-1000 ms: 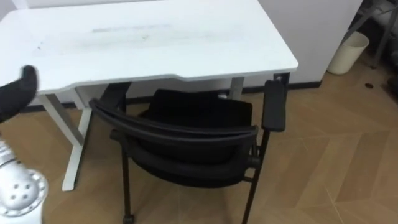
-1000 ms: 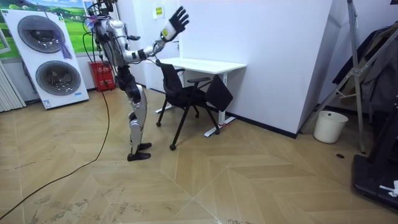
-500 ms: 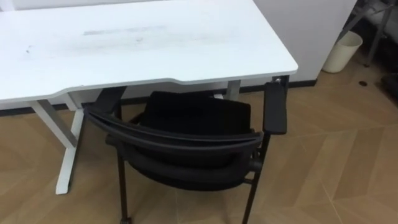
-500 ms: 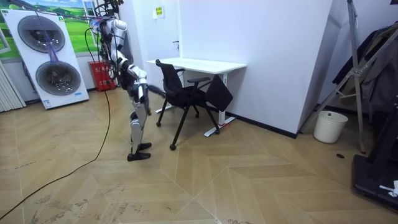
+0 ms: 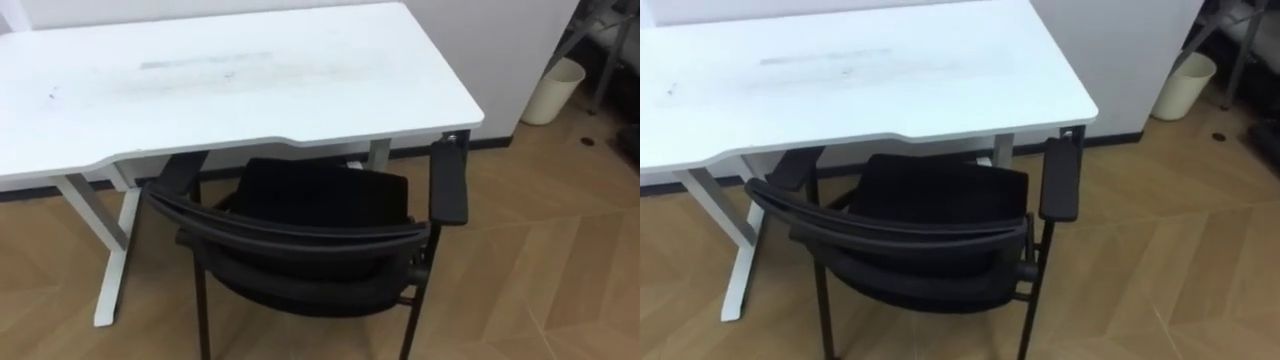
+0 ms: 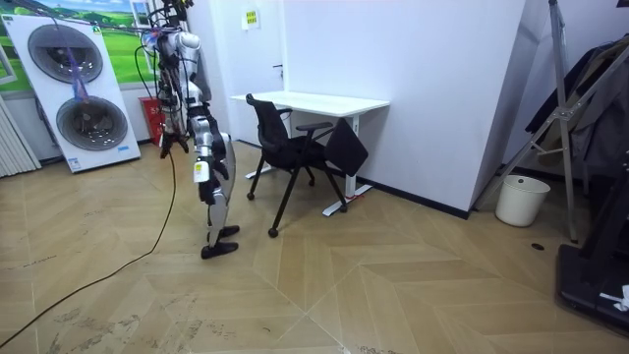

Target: Push chair

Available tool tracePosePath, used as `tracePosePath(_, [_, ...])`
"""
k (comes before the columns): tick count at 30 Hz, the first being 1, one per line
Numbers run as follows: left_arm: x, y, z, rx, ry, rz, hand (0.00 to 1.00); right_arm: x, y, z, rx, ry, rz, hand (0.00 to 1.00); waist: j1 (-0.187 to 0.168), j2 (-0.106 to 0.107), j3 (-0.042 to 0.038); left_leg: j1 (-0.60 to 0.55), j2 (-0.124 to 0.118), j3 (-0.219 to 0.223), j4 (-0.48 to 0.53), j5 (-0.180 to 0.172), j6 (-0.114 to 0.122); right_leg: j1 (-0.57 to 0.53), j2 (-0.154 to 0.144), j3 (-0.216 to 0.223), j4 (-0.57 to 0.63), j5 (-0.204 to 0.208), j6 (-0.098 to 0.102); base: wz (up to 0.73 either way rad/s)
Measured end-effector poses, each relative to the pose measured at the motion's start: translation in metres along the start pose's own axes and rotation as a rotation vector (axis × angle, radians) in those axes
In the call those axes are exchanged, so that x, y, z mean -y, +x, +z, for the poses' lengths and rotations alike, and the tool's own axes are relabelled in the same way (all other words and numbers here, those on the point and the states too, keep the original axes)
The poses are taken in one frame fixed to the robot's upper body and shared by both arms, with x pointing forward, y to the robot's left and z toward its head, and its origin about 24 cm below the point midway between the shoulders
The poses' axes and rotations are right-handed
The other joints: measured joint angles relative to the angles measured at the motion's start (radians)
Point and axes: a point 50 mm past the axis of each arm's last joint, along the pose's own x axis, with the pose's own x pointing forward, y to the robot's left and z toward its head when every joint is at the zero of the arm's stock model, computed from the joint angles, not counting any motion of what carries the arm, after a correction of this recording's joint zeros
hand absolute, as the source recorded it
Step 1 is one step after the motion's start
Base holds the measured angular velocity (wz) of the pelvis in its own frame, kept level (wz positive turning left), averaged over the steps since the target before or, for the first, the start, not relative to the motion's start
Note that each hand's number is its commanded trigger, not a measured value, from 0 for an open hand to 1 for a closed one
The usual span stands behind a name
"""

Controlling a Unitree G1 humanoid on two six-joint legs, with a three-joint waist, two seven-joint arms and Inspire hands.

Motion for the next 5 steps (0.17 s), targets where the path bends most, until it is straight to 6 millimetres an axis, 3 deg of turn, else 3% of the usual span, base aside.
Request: tracePosePath(5, [0.038, -0.005, 0.039, 0.137, 0.326, -0.120, 0.00, -0.028, -0.004, 0.006, 0.013, -0.098, 0.148, 0.00, -0.008, 0.007, 0.0001, -0.013, 0.001, -0.008, 0.009, 0.004, -0.005, -0.005, 0.003, -0.006, 0.001, 0.001, -0.002, 0.03])
